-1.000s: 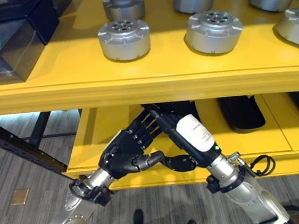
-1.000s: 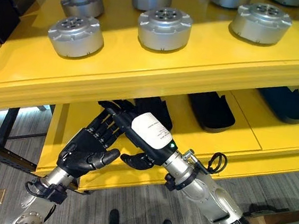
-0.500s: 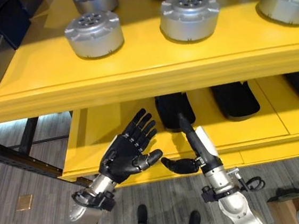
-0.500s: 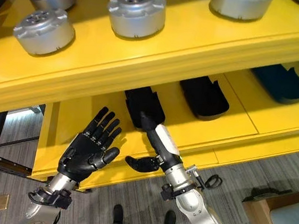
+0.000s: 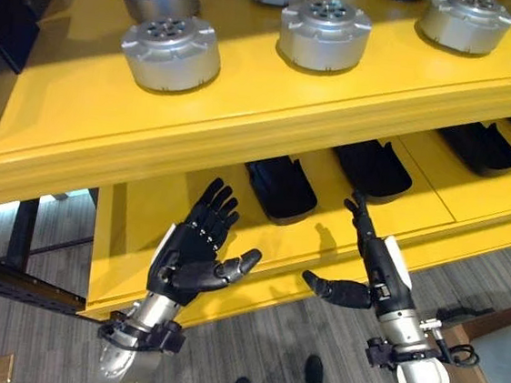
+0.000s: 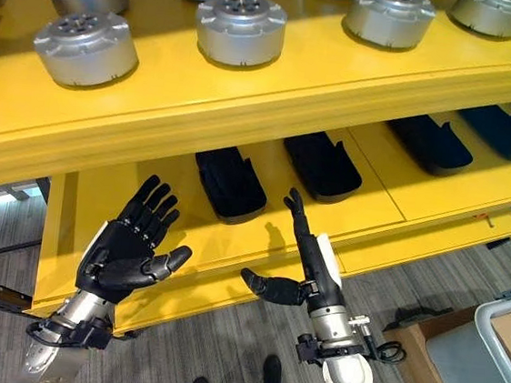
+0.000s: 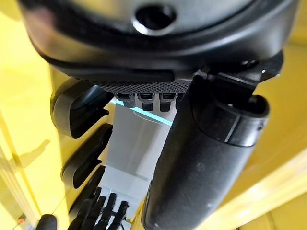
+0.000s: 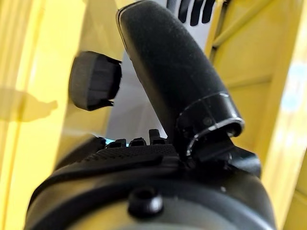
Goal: Move parts from the plastic box to the shelf.
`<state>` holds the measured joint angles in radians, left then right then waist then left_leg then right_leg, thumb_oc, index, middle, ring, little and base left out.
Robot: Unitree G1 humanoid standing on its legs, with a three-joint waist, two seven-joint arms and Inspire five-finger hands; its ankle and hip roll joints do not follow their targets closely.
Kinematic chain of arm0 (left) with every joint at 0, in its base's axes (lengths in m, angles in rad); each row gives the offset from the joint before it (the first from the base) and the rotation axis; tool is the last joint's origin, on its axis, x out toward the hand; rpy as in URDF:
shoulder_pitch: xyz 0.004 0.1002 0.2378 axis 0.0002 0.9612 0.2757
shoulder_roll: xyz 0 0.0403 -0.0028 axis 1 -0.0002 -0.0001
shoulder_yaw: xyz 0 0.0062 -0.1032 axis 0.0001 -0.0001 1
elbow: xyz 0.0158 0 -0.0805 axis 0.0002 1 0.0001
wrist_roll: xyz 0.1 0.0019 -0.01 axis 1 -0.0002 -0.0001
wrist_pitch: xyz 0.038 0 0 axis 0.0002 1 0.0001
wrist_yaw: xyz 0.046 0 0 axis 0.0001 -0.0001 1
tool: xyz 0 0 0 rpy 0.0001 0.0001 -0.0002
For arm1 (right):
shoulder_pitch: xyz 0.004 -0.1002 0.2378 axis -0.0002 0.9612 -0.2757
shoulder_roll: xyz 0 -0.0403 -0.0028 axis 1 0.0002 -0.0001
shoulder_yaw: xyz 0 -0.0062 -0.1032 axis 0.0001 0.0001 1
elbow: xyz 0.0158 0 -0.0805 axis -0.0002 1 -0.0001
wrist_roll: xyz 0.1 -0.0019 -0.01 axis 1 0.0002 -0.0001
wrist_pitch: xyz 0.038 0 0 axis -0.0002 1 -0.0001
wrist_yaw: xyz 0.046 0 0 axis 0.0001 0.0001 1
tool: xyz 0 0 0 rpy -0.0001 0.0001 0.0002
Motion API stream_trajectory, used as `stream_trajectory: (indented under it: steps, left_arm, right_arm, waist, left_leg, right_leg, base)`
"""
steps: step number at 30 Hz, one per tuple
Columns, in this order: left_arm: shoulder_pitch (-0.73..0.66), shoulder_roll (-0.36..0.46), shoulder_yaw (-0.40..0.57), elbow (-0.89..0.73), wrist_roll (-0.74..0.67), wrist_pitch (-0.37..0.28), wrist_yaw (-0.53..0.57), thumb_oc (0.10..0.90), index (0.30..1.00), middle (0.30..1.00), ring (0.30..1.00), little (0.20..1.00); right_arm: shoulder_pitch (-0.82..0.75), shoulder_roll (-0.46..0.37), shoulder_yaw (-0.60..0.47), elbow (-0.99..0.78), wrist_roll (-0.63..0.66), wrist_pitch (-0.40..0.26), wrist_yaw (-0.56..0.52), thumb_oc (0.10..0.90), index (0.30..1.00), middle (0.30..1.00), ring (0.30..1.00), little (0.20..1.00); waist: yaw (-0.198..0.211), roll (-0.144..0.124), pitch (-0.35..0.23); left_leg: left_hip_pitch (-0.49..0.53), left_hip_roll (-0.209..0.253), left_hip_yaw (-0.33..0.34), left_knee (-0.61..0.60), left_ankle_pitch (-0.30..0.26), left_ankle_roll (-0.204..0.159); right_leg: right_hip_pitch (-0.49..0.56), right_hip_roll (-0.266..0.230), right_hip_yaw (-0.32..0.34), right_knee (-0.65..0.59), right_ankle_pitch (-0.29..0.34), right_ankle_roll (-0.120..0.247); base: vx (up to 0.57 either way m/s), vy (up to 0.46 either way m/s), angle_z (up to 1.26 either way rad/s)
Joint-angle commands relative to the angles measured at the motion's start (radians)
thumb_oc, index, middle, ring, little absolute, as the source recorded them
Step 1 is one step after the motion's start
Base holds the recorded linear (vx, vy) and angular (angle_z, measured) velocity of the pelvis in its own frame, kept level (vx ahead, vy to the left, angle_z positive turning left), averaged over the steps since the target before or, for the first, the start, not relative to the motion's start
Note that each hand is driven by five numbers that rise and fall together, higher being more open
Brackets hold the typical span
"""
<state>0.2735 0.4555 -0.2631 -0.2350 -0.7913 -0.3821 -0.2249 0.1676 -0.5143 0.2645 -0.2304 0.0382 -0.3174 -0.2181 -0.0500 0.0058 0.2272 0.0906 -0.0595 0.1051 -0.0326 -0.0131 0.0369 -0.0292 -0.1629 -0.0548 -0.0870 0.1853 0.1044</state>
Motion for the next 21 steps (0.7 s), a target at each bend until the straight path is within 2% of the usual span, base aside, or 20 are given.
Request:
stream_trajectory:
  steps: [1, 3, 5, 6, 7, 8, 10, 11, 12, 13, 14, 16, 18, 19, 21]
  left_arm:
    - [-0.069, 0.018, -0.046, -0.091, -0.033, -0.089, -0.104, 0.9, 1.0, 1.0, 1.0, 1.0]
    - [-0.08, 0.018, -0.057, -0.089, -0.036, -0.088, -0.102, 0.9, 1.0, 1.0, 1.0, 1.0]
    - [-0.103, 0.013, -0.079, -0.072, -0.021, -0.11, -0.051, 0.9, 1.0, 1.0, 1.0, 1.0]
    - [-0.104, 0.012, -0.079, -0.071, -0.02, -0.112, -0.045, 0.9, 1.0, 1.0, 1.0, 1.0]
    - [-0.106, 0.008, -0.078, -0.066, -0.005, -0.13, -0.01, 0.9, 1.0, 1.0, 1.0, 1.0]
    - [-0.11, 0.008, -0.079, -0.063, -0.002, -0.135, -0.006, 0.9, 1.0, 1.0, 1.0, 1.0]
    - [-0.111, 0.008, -0.078, -0.062, 0.0, -0.137, -0.003, 0.9, 1.0, 1.0, 1.0, 1.0]
    - [-0.115, 0.011, -0.077, -0.06, 0.004, -0.148, -0.004, 0.9, 1.0, 1.0, 1.0, 1.0]
    - [-0.123, 0.011, -0.079, -0.053, -0.007, -0.171, -0.003, 0.9, 1.0, 1.0, 1.0, 1.0]
    - [-0.125, 0.003, -0.076, -0.033, -0.055, -0.177, 0.001, 0.9, 1.0, 1.0, 1.0, 1.0]
    - [-0.128, 0.001, -0.076, -0.027, -0.051, -0.181, 0.006, 0.9, 1.0, 1.0, 1.0, 1.0]
    - [-0.142, -0.018, -0.089, 0.002, 0.0, -0.197, 0.008, 0.9, 1.0, 1.0, 1.0, 1.0]
    - [-0.147, -0.027, -0.095, 0.016, -0.003, -0.194, -0.007, 0.9, 1.0, 1.0, 1.0, 1.0]
    - [-0.147, -0.029, -0.092, 0.018, -0.013, -0.183, -0.03, 0.9, 1.0, 1.0, 1.0, 1.0]
    - [-0.143, -0.024, -0.091, 0.008, -0.003, -0.18, -0.027, 0.9, 1.0, 1.0, 1.0, 1.0]
  right_arm:
    - [-0.123, -0.011, -0.004, -0.086, -0.017, -0.046, -0.085, 0.9, 1.0, 1.0, 1.0, 1.0]
    - [-0.119, -0.012, -0.01, -0.088, -0.016, -0.039, -0.09, 0.9, 1.0, 1.0, 1.0, 1.0]
    - [-0.12, -0.01, -0.022, -0.066, -0.007, -0.059, -0.054, 0.9, 1.0, 1.0, 1.0, 1.0]
    - [-0.122, -0.011, -0.024, -0.064, -0.004, -0.062, -0.048, 0.9, 1.0, 1.0, 1.0, 1.0]
    - [-0.135, -0.015, -0.015, -0.066, 0.002, -0.072, -0.021, 0.9, 1.0, 1.0, 1.0, 1.0]
    - [-0.143, -0.017, -0.003, -0.067, 0.004, -0.072, -0.03, 0.9, 1.0, 1.0, 1.0, 1.0]
    - [-0.145, -0.016, 0.0, -0.067, 0.006, -0.074, -0.03, 0.9, 1.0, 1.0, 1.0, 1.0]
    - [-0.15, -0.015, 0.005, -0.063, -0.002, -0.081, -0.044, 0.9, 1.0, 1.0, 1.0, 1.0]
    - [-0.16, -0.01, 0.007, -0.052, -0.015, -0.09, -0.062, 0.9, 1.0, 1.0, 1.0, 1.0]
    - [-0.18, 0.011, 0.015, -0.012, -0.028, -0.11, -0.089, 0.9, 1.0, 1.0, 1.0, 1.0]
    - [-0.183, 0.017, 0.016, -0.009, -0.032, -0.109, -0.089, 0.9, 1.0, 1.0, 1.0, 1.0]
    - [-0.199, 0.06, 0.028, -0.001, -0.078, -0.094, -0.12, 0.9, 1.0, 1.0, 1.0, 1.0]
    - [-0.204, 0.082, 0.036, 0.0, -0.104, -0.081, -0.137, 0.9, 1.0, 1.0, 1.0, 1.0]
    - [-0.204, 0.087, 0.034, -0.006, -0.111, -0.068, -0.145, 0.9, 1.0, 1.0, 1.0, 1.0]
    - [-0.197, 0.088, 0.038, -0.013, -0.126, -0.067, -0.151, 0.9, 1.0, 1.0, 1.0, 1.0]
  waist:
    - [-0.015, -0.001, -0.068]
    - [-0.022, -0.003, -0.065]
    - [-0.023, -0.015, -0.052]
    - [-0.021, -0.017, -0.053]
    - [-0.002, -0.026, -0.044]
    - [0.004, -0.03, -0.039]
    - [0.005, -0.032, -0.037]
    - [0.007, -0.033, -0.031]
    - [0.011, -0.035, -0.029]
    - [0.024, -0.03, -0.032]
    - [0.026, -0.029, -0.033]
    - [0.036, -0.026, -0.039]
    - [0.037, -0.024, -0.044]
    - [0.039, -0.022, -0.054]
    - [0.035, -0.025, -0.059]
  left_leg:
    - [-0.031, 0.044, -0.049, -0.036, 0.04, -0.018]
    - [-0.028, 0.045, -0.043, -0.041, 0.041, -0.017]
    - [-0.014, 0.063, 0.047, -0.047, 0.041, -0.026]
    - [-0.015, 0.066, 0.061, -0.047, 0.043, -0.028]
    - [-0.003, 0.088, 0.157, -0.044, 0.042, -0.037]
    - [0.003, 0.098, 0.196, -0.039, 0.04, -0.036]
    - [0.007, 0.101, 0.208, -0.036, 0.039, -0.033]
    - [0.014, 0.106, 0.225, -0.029, 0.035, -0.029]
    - [0.013, 0.112, 0.242, -0.017, 0.032, -0.023]
    - [0.019, 0.126, 0.258, 0.003, 0.015, -0.022]
    - [0.018, 0.128, 0.26, 0.007, 0.014, -0.02]
    - [0.008, 0.14, 0.266, 0.026, 0.014, -0.012]
    - [-0.001, 0.148, 0.264, 0.036, 0.015, -0.009]
    - [-0.007, 0.16, 0.268, 0.032, 0.029, -0.012]
    - [-0.01, 0.171, 0.266, 0.032, 0.032, -0.019]
  right_leg:
    - [0.025, 0.097, 0.037, 0.0, -0.052, -0.015]
    - [0.022, 0.098, 0.044, 0.002, -0.051, -0.013]
    - [0.019, 0.094, -0.051, 0.029, -0.065, -0.003]
    - [0.014, 0.091, -0.067, 0.033, -0.066, -0.002]
    - [-0.004, 0.06, -0.195, 0.075, -0.074, 0.016]
    - [-0.011, 0.034, -0.237, 0.093, -0.073, 0.025]
    - [-0.013, 0.022, -0.244, 0.103, -0.072, 0.029]
    - [-0.012, -0.003, -0.257, 0.121, -0.073, 0.039]
    - [-0.012, -0.035, -0.272, 0.144, -0.073, 0.048]
    - [0.008, -0.095, -0.292, 0.185, -0.083, 0.07]
    - [0.009, -0.107, -0.293, 0.193, -0.08, 0.069]
    - [0.016, -0.17, -0.278, 0.25, -0.056, 0.066]
    - [0.018, -0.196, -0.254, 0.291, -0.049, 0.066]
    - [0.044, -0.191, -0.243, 0.281, -0.065, 0.064]
    - [0.036, -0.184, -0.227, 0.275, -0.046, 0.069]
  base:
    - [-0.12, 0.143, -0.07]
    - [-0.09, 0.092, -0.23]
    - [-0.13, 0.089, -0.32]
    - [-0.17, 0.034, -1.07]
    - [-0.17, -0.009, -1.49]
    - [-0.15, -0.015, -1.71]
    - [-0.04, -0.028, -1.43]
    - [-0.07, -0.087, -1.25]
    - [-0.04, -0.165, -0.85]
    - [-0.02, -0.159, -0.53]
    - [0.0, -0.173, -0.59]
    - [-0.03, -0.159, -0.43]
    - [-0.01, -0.203, -0.12]
    - [-0.02, -0.281, -0.2]
    - [-0.01, -0.266, -0.28]
